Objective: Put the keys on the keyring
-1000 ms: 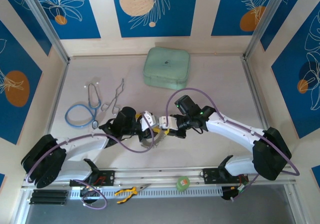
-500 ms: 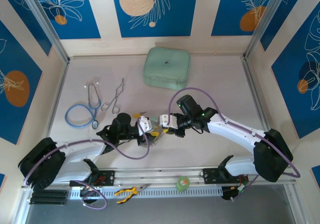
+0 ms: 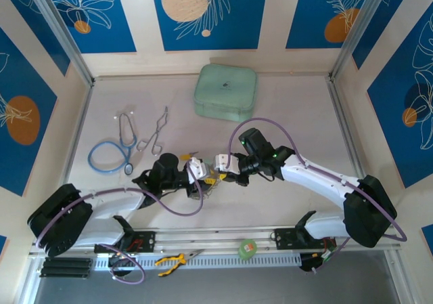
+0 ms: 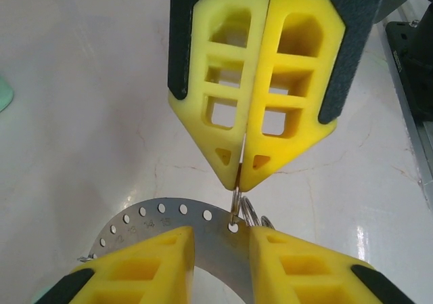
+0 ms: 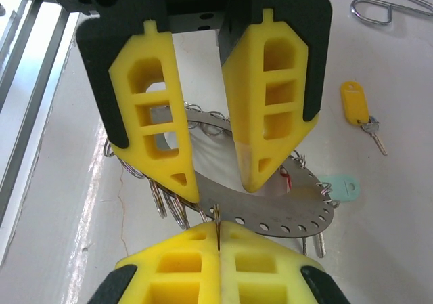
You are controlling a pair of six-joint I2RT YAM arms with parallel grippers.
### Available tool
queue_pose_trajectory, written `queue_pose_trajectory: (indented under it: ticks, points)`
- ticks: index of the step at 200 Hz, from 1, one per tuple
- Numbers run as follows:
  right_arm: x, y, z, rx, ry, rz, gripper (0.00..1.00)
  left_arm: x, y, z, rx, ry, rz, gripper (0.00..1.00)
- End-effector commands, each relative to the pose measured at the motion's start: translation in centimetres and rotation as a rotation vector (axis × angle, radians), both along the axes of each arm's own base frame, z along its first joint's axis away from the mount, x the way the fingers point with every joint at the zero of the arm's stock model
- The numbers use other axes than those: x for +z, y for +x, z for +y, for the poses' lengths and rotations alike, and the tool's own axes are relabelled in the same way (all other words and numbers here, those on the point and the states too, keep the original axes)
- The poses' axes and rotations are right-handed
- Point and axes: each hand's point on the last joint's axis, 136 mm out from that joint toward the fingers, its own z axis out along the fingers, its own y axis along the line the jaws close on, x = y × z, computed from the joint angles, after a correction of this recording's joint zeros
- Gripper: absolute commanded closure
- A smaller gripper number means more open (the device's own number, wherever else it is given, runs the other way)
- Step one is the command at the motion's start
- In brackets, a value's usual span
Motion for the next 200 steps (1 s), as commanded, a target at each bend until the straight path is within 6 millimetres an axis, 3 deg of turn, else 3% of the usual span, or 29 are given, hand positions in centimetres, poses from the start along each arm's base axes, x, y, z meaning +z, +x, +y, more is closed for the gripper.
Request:
queue_pose_trajectory:
  ticks: [1, 92, 121, 156, 184, 200]
  points:
    - [2.1, -0.4, 1.2, 0.031, 0.075, -0.005, 1.0, 0.8, 0.5, -0.4, 0.005, -0.013, -0.036, 0.74]
    - [2.8, -0.2, 2.6, 0.03, 0.096, -0.009, 1.0, 1.6, 0.0, -0.6, -0.029, -0.046, -0.031, 0.78]
    - [2.7, -0.3, 2.9, 0.03, 0.096, -0.005, 1.0, 2.0, -0.1, -0.8, -0.037, -0.07, -0.037, 0.84]
    - [2.5, -0.2, 3.2, 0.024, 0.093, -0.003, 1.0, 2.9, -0.4, -0.8, -0.059, -0.127, -0.06, 1.0]
    - [3.5, 0.4, 3.2, -0.023, 0.136, 0.016, 1.0, 2.8, -0.3, -0.3, -0.045, -0.148, -0.063, 1.0]
    - [5.3, 0.7, 2.7, -0.052, 0.207, 0.049, 0.69, 2.6, -0.3, -0.1, -0.036, -0.145, -0.066, 1.0]
